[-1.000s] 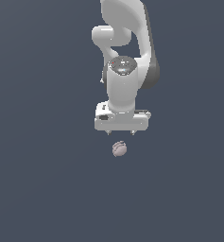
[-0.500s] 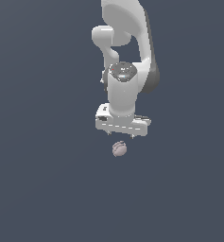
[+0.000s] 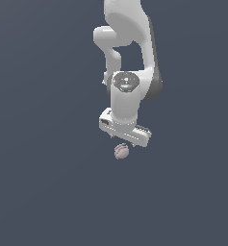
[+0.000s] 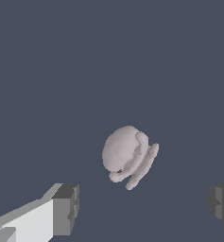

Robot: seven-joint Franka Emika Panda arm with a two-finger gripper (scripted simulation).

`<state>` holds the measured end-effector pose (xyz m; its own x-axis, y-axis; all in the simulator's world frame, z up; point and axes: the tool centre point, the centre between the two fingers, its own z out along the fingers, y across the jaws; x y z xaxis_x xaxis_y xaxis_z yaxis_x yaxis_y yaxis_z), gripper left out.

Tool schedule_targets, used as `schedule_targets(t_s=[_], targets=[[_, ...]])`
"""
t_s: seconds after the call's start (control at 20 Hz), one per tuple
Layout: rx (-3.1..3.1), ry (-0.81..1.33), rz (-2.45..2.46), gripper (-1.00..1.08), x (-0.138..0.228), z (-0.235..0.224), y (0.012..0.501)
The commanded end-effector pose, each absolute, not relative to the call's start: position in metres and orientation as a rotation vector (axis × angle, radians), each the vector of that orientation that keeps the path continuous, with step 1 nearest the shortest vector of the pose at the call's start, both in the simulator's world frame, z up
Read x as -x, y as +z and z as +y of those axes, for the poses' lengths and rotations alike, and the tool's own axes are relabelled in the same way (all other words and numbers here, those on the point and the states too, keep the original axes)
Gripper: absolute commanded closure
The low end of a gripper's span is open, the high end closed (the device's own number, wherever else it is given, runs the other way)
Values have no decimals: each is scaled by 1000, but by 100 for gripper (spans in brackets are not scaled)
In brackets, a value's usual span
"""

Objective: Pick up the object and move it to a goal position.

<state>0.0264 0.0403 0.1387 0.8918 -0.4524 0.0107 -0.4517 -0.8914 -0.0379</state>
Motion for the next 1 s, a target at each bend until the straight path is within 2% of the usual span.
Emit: schedule_targets(t_s=[0.0,0.95], targets=[[2998,-24,827,-92,-27,41,134],[2766,0,1480,-92,-32,41,100]])
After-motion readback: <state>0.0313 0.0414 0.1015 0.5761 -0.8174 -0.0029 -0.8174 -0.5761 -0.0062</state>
